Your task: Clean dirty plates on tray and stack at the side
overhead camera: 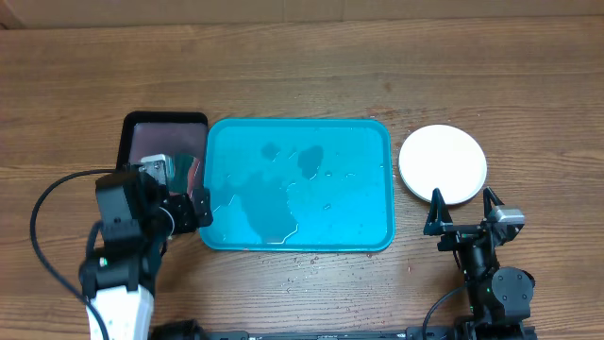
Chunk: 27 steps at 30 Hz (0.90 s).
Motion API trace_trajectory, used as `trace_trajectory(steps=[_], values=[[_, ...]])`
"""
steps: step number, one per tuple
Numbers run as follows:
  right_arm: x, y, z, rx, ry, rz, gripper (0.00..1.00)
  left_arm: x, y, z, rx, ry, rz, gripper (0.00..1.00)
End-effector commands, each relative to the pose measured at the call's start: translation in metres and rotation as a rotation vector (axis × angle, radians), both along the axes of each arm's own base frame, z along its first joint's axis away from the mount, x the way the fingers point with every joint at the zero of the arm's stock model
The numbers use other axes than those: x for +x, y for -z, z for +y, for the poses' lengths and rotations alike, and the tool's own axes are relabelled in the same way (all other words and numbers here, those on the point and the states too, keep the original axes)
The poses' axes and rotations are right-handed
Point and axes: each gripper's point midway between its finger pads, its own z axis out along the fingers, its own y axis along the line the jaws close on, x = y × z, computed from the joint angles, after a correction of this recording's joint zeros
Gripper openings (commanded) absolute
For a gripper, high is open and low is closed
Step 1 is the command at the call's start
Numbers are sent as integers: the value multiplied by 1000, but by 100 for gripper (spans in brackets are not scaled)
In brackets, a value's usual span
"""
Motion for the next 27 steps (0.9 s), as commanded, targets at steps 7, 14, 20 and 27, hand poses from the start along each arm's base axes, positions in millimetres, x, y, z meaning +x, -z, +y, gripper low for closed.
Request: trace_trajectory(steps=[7,14,20,27], values=[[0,2,-1,-6,3,-3,100,-6,-42,-20,56,69,-401,100],[0,2,-1,-6,3,-3,100,-15,-41,-29,53,108,-623,100],[0,2,-1,-6,3,-3,100,-20,-42,-37,50,151,-794,100],[0,2,-1,-6,3,-2,100,-25,-52,-38,111,165,-962,100]])
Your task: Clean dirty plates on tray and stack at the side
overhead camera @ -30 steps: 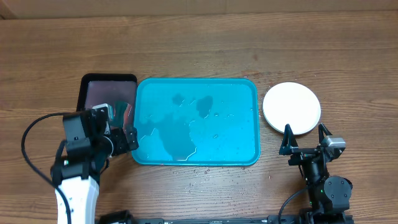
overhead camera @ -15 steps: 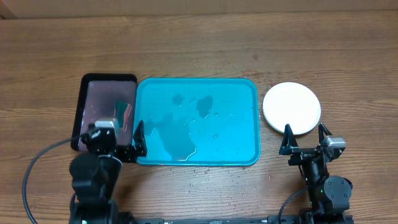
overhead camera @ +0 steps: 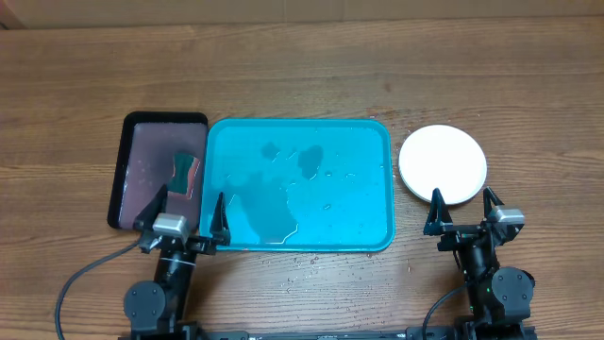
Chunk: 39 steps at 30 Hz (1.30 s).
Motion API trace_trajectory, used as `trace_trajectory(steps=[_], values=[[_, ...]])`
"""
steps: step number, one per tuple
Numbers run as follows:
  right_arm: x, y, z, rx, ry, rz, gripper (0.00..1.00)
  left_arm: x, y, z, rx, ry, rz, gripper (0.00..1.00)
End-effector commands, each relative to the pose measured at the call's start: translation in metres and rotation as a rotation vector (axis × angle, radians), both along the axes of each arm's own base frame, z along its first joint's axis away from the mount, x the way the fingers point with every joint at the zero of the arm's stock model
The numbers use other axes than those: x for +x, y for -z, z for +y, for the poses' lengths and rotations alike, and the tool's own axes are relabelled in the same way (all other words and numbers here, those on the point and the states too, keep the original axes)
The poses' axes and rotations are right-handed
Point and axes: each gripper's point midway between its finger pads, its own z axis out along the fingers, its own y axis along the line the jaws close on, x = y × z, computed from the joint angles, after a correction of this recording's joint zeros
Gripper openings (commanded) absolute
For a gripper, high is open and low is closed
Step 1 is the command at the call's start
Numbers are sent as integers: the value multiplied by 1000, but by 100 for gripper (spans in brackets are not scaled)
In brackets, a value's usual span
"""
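Observation:
A white plate (overhead camera: 443,165) lies on the wooden table to the right of the blue tray (overhead camera: 377,142), which holds puddles of water and no plates. My left gripper (overhead camera: 186,209) stands open at the tray's front left corner, near the table's front edge. My right gripper (overhead camera: 462,206) stands open just in front of the white plate, nothing between its fingers.
A black tray (overhead camera: 132,127) with a dark reddish inside sits left of the blue tray, with a small sponge-like pad (overhead camera: 185,173) in it. Water drops lie on the table in front of the blue tray.
My left arm has drawn back from over the black tray to the table's front edge, uncovering the pad in that tray. The right arm has not moved.

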Motion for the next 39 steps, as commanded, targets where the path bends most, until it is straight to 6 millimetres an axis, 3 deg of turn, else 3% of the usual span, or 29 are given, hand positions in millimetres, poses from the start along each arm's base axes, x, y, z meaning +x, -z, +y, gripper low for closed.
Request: trace_trajectory(steps=[1,4,10,39], values=[[0,2,-1,-6,3,-3,100,-5,-5,-7,77,23,-61,100],[0,2,-1,-6,3,-3,100,-5,1,-6,102,7,-41,100],[0,2,-1,-6,3,-3,100,-5,43,-14,99,50,130,100],[0,2,-1,-6,3,-3,100,-5,41,-13,93,47,126,100]])
